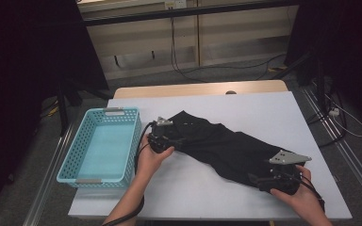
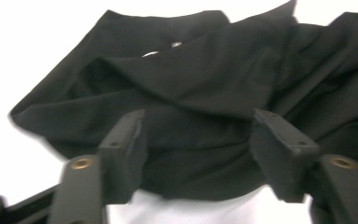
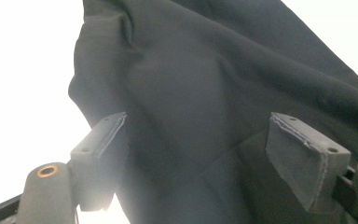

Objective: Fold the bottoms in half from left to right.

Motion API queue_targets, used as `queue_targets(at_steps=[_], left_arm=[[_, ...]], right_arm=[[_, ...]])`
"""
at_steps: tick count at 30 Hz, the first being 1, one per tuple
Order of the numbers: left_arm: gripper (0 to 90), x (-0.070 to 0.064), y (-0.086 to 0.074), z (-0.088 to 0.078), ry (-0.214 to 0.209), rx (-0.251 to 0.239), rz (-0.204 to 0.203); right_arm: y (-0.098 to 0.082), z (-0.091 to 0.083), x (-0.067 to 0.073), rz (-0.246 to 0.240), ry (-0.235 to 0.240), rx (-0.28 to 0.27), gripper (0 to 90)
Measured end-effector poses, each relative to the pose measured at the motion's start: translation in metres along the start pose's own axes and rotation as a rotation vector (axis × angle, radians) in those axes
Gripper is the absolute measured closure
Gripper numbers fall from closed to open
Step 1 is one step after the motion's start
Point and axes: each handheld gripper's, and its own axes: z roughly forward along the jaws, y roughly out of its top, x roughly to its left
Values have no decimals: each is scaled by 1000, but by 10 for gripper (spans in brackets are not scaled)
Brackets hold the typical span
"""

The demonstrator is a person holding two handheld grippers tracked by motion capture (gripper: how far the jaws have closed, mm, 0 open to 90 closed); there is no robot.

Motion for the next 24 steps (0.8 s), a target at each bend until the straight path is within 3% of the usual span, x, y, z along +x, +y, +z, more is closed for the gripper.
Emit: queue_targets(at_steps=[2,4,7,12,17,19,20,24], left_arm=[[448,-5,2,4,-13,-4,8],[424,-7,4,8,-5,2,20],[463,-7,3,14,-20,16,8],[504,-11,-1,24,2,45,37],[716,-11,-2,28,-4,61,35],[776,-12,-3,29,-27,70,23],[794,-12,-3,29,-20,77,33],[849,-10,0,27,-40,71,4]], right_arm=[[0,0,-1,5,2,-1,225],[0,0,-1,5,5,-1,224],[-1,0,-1,6,7,2,223],[-1,1,0,6,10,5,225],[-2,1,0,0,15,9,228],[-1,1,0,1,13,7,226],[-1,0,0,0,13,3,224],[0,-1,-1,5,14,-4,222]])
